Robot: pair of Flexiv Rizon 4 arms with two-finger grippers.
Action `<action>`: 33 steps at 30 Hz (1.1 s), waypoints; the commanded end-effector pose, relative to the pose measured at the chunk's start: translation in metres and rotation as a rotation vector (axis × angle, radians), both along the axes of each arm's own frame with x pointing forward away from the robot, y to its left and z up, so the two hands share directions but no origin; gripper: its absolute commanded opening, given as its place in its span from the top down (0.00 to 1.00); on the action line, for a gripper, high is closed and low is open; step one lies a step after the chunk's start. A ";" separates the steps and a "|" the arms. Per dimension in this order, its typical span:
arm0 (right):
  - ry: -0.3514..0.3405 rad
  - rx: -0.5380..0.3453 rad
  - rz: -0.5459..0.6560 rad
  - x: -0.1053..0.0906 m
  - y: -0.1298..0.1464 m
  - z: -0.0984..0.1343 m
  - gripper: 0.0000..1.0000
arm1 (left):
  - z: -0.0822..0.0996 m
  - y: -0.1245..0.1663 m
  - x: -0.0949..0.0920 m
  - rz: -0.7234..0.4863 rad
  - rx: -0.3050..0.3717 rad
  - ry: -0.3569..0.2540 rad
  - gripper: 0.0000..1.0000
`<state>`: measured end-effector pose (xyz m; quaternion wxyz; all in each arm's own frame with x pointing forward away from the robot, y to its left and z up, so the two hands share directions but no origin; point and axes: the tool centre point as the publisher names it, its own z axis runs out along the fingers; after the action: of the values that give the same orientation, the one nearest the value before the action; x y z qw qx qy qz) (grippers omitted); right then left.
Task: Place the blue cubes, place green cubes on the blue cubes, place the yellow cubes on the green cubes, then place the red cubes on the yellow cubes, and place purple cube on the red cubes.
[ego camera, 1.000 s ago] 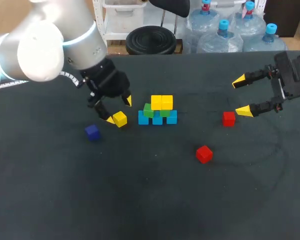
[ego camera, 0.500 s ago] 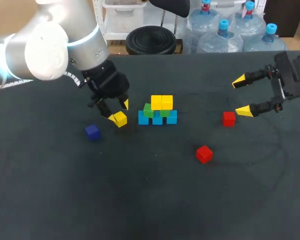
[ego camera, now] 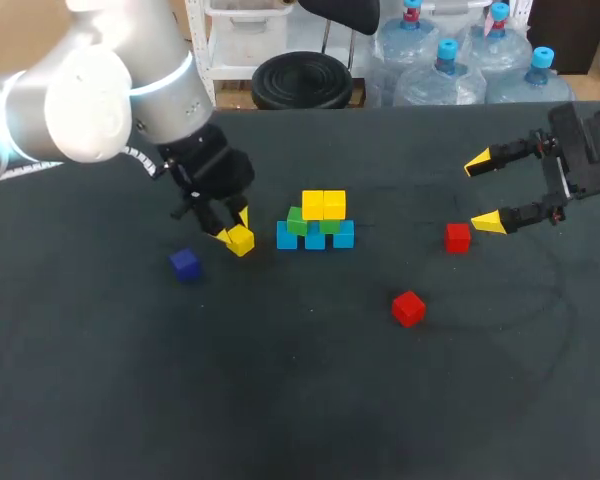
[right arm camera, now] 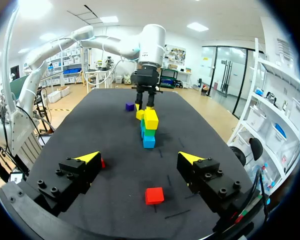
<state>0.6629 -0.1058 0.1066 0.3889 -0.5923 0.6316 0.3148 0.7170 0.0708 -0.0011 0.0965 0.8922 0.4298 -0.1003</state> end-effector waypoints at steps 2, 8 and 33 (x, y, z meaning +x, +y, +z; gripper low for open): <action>-0.002 0.001 0.000 0.000 0.000 0.000 0.00 | -0.003 0.000 -0.004 0.014 0.000 0.004 1.00; -0.002 0.001 0.000 0.000 0.000 0.000 0.00 | 0.001 -0.004 -0.002 0.076 -0.012 -0.011 1.00; -0.002 0.001 0.000 0.000 0.000 0.000 0.00 | 0.069 -0.008 0.004 0.501 -0.095 -0.080 1.00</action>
<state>0.6629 -0.1059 0.1066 0.3888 -0.5923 0.6316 0.3148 0.7236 0.0657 0.0650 0.1748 0.7603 0.6219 -0.0680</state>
